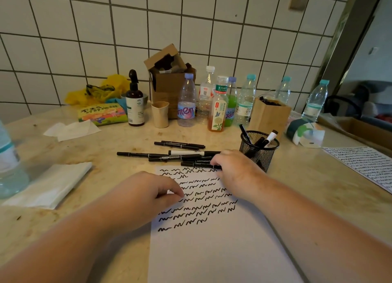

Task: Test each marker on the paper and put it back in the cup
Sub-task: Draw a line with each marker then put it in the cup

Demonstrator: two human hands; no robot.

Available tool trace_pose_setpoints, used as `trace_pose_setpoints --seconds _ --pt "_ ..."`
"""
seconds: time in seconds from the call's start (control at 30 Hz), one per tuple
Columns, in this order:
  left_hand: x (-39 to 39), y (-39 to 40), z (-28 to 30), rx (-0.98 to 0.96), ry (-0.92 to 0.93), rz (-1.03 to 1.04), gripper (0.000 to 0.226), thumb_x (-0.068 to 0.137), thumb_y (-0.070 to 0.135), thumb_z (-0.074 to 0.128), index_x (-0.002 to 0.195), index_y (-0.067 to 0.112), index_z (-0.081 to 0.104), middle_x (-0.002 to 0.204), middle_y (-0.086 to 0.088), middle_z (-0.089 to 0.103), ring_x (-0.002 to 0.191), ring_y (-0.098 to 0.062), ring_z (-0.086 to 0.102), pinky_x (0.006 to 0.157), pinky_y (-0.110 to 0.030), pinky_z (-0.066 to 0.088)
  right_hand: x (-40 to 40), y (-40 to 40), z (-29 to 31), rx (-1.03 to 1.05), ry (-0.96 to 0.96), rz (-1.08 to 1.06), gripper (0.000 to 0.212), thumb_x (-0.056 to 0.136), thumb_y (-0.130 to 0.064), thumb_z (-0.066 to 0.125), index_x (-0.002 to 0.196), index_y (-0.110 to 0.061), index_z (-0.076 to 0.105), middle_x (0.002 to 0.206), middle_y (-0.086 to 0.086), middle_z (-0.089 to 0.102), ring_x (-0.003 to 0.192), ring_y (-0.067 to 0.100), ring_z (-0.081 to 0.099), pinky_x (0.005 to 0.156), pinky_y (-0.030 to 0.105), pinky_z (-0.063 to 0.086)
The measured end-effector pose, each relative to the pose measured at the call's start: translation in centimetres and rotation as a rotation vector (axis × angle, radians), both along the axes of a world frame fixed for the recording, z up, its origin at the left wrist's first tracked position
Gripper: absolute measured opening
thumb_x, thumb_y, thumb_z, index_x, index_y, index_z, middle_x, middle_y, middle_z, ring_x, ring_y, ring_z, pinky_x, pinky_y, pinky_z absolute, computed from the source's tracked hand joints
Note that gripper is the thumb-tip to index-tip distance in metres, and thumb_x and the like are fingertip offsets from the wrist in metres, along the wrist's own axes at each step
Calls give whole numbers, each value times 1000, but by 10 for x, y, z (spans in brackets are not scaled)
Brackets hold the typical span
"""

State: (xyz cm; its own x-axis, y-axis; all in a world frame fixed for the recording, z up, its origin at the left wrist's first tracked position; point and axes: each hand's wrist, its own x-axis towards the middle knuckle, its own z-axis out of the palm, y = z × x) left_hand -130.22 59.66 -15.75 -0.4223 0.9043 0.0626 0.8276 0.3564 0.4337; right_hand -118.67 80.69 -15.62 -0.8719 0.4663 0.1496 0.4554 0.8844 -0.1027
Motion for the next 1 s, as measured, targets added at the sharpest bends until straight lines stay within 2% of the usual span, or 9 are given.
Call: trace_pose_setpoints --seconds 0.2,0.4,0.5,0.67,0.83,0.93,1.0 --pt "-1 3 -1 -1 17 -12 21 100 40 50 112 48 66 79 34 57 76 11 57 63 -9 40 -7 -1 -3 -14 10 -61 33 99 -20 56 131 -25 60 124 -3 52 119 18 46 100 32 42" --pt "1 2 0 7 -11 6 23 101 36 49 109 49 66 61 39 50 66 22 52 58 -8 37 -8 -7 -3 -72 6 -105 32 99 -23 56 131 -23 59 121 -3 51 112 19 51 95 33 45" --pt "1 2 1 8 -16 15 24 101 33 49 109 49 65 64 37 51 67 16 55 60 -9 38 -6 -12 -3 -93 -5 -92 29 99 -25 55 127 -24 60 119 -3 53 108 18 54 93 33 47" --pt "4 0 1 -3 -27 33 26 99 30 51 104 53 63 74 21 61 68 -3 63 62 -15 48 0 -14 -2 -98 47 -69 10 95 -28 63 104 -28 67 113 -7 50 102 15 53 87 30 46" --pt "3 0 2 -13 -37 44 29 97 28 51 103 53 63 77 17 63 67 -6 64 63 -19 53 11 -22 -1 -153 -22 51 20 97 -21 61 113 -31 68 108 -9 56 93 12 56 81 32 52" --pt "3 0 2 -14 -20 33 31 96 25 50 101 52 63 75 16 62 61 -5 59 56 -15 44 22 -29 4 -304 1 88 21 98 -26 61 116 -35 68 106 -11 63 91 10 60 81 31 54" --pt "3 0 2 -12 -29 29 32 95 22 49 103 50 64 72 14 61 57 -4 55 52 -13 38 32 -31 8 -555 158 87 18 98 -29 61 113 -34 69 98 -9 71 87 10 66 80 33 56"
